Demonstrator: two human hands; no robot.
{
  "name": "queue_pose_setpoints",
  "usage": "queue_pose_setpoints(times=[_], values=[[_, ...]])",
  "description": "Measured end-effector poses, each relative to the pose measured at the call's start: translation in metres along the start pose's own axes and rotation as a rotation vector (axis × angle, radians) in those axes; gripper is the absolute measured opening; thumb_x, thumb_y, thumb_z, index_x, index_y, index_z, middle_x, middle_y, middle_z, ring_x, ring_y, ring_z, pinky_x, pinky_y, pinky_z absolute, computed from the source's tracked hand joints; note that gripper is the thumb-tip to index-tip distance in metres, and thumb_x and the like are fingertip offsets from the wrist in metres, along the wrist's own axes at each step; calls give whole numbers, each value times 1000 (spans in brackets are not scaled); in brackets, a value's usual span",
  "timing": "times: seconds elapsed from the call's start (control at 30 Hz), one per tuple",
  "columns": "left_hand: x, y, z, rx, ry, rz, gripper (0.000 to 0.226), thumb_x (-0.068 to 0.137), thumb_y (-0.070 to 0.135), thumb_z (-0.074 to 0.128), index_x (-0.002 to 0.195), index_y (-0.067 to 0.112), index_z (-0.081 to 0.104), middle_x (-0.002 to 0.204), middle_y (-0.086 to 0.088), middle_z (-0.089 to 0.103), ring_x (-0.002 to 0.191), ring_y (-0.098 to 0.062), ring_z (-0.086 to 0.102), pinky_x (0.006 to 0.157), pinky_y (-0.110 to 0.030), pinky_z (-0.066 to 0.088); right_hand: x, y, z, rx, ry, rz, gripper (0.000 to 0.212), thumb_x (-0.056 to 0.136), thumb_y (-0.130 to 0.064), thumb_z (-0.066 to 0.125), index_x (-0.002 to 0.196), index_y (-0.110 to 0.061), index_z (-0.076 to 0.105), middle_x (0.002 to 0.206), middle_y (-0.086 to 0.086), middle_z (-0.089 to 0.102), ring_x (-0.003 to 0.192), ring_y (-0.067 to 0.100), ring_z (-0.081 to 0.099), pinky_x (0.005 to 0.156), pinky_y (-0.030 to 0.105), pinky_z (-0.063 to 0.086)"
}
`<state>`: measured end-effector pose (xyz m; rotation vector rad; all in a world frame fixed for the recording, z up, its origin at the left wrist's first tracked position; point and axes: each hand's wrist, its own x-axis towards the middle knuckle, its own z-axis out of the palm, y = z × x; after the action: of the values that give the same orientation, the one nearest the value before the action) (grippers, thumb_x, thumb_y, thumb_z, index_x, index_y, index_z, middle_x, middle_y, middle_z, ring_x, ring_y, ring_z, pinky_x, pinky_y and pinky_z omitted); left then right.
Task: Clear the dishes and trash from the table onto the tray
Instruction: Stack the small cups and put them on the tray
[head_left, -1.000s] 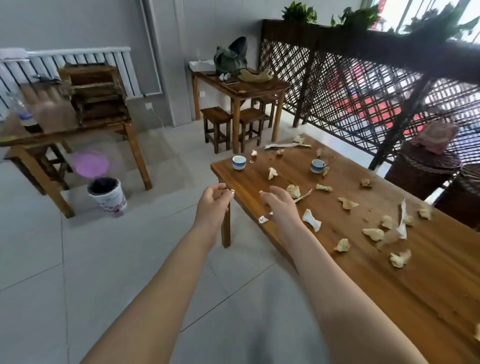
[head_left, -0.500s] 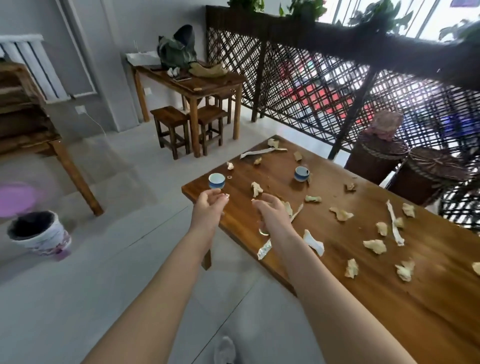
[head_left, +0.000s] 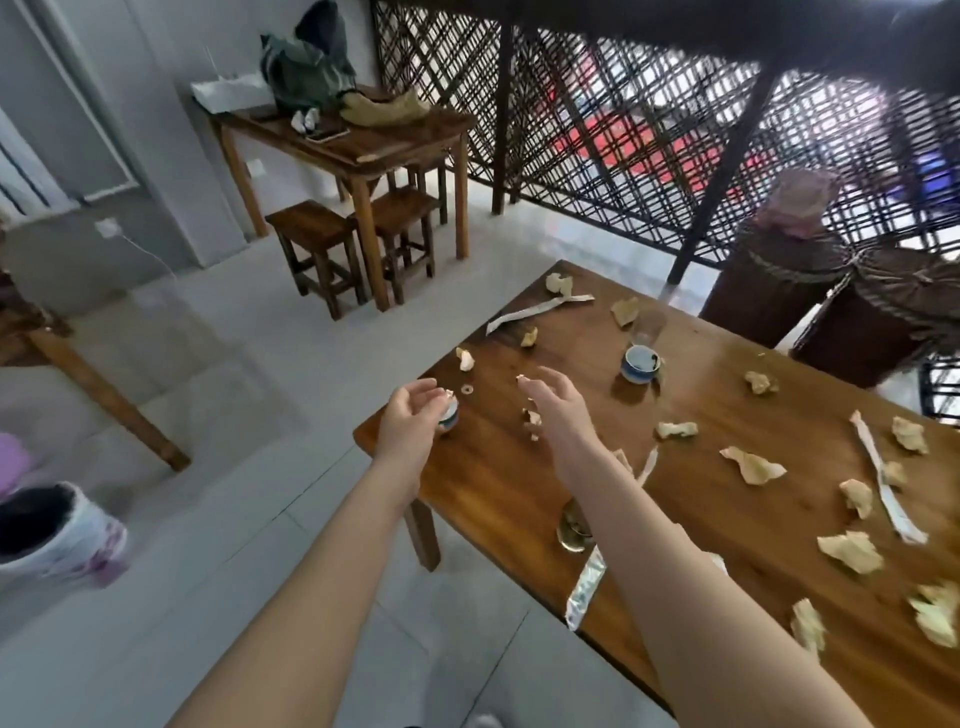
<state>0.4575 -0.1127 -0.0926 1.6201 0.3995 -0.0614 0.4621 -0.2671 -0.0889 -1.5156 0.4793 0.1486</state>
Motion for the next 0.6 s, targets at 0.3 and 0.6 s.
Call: queue_pose_setpoints(times=[0.3,0.6], values=[[97,-26,-16,146,-148,-68,22,94,26,59,114,24,52,116,1,61,112,-19,56,99,-38,48,69,14,41,-2,114,87,52,93,-43,56,139,-23,43,140,3,48,122,22,49,102,40,45],[185,-38,-23,328,-369,-62,40,91,28,63,128,20,49,124,2,53,109,-11,48,85,-24,41,117,30,80,48,328,144,43,91,-43,58,130,-25,50,133,3,52,118,19,52,97,38,49]])
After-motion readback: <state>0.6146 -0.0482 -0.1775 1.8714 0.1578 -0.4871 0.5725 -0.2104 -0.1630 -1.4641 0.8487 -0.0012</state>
